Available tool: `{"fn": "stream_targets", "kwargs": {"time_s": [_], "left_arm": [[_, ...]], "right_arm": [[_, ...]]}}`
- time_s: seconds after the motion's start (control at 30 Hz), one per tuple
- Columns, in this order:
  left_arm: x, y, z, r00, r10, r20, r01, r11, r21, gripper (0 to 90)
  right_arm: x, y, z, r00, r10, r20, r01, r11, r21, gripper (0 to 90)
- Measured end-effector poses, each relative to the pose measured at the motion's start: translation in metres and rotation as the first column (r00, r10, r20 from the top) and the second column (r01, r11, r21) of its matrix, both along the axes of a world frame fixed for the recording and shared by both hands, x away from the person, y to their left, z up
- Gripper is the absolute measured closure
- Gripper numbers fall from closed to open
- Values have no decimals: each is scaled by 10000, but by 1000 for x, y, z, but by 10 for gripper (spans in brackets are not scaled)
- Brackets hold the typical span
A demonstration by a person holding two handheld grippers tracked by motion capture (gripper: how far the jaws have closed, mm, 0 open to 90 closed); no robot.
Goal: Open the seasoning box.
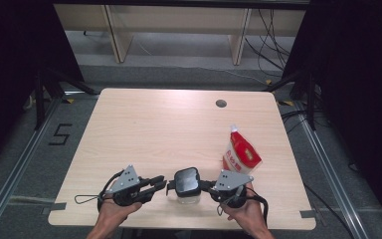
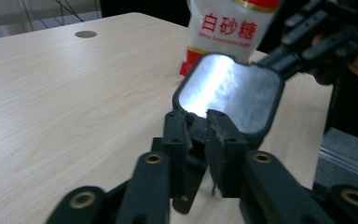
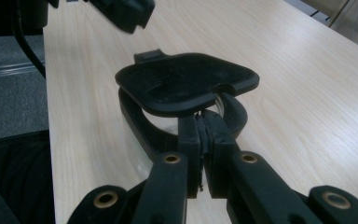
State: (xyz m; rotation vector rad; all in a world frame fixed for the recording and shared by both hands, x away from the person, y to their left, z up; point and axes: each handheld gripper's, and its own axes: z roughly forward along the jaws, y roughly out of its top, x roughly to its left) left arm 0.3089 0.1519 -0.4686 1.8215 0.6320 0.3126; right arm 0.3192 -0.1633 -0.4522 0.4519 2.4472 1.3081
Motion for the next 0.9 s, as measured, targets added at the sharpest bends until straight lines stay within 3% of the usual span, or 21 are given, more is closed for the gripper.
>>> {"fn": "stream_targets", "kwargs": {"time_s": [0.03, 0.1, 0.13, 0.17, 0.2, 0.23, 0.3, 0.33, 0.47, 0.5, 0.6, 0.73, 0.9], "left_arm": [[0, 0, 0, 10000, 0, 0, 0, 10000, 0, 706], [-2, 3, -7, 9995, -321, 9, 320, 9982, 502, 677], [-4, 1, -14, 9995, -303, -96, 311, 9948, 973, 613], [-4, 1, -14, 9995, -303, -96, 311, 9948, 973, 584], [-3, -3, -19, 9992, -394, -79, 401, 9906, 1305, 576], [-3, -3, -19, 9992, -394, -79, 401, 9906, 1305, 565], [1, -10, -26, 9981, -620, -73, 623, 9836, 1695, 554], [1, -12, -29, 9981, -577, -225, 607, 9836, 1701, 554], [5, -16, -33, 9979, -611, -203, 638, 9814, 1810, 570], [7, -16, -33, 9968, -791, -131, 801, 9780, 1927, 570], [10, -18, -38, 9973, -670, -295, 713, 9802, 1848, 634], [12, -19, -39, 9957, -901, -223, 927, 9756, 1992, 686], [14, -18, -40, 9965, -808, -236, 838, 9786, 1877, 734]], "right_arm": [[0, 0, 0, 10000, 0, 0, 0, 10000, 0, 873], [0, 1, 2, 10000, 48, 81, -48, 10000, 22, 873], [0, 2, 5, 9999, 82, 143, -82, 10000, 33, 871], [0, 2, 5, 9999, 82, 143, -82, 10000, 33, 871], [-2, 4, 7, 9998, 97, 145, -98, 9999, 94, 869], [-2, 4, 8, 9998, 43, 219, -46, 9999, 117, 869], [-3, 6, 10, 9993, 110, 353, -114, 9999, 103, 869], [-3, 7, 11, 9993, 83, 352, -87, 9999, 109, 869], [-4, 13, 16, 9990, 205, 397, -210, 9997, 122, 865], [-4, 13, 16, 9990, 205, 397, -210, 9997, 122, 865], [-4, 20, 21, 9982, 282, 522, -291, 9994, 175, 865], [-4, 28, 25, 9975, 377, 603, -387, 9991, 161, 865], [-5, 42, 31, 9954, 547, 788, -560, 9983, 154, 866]]}}
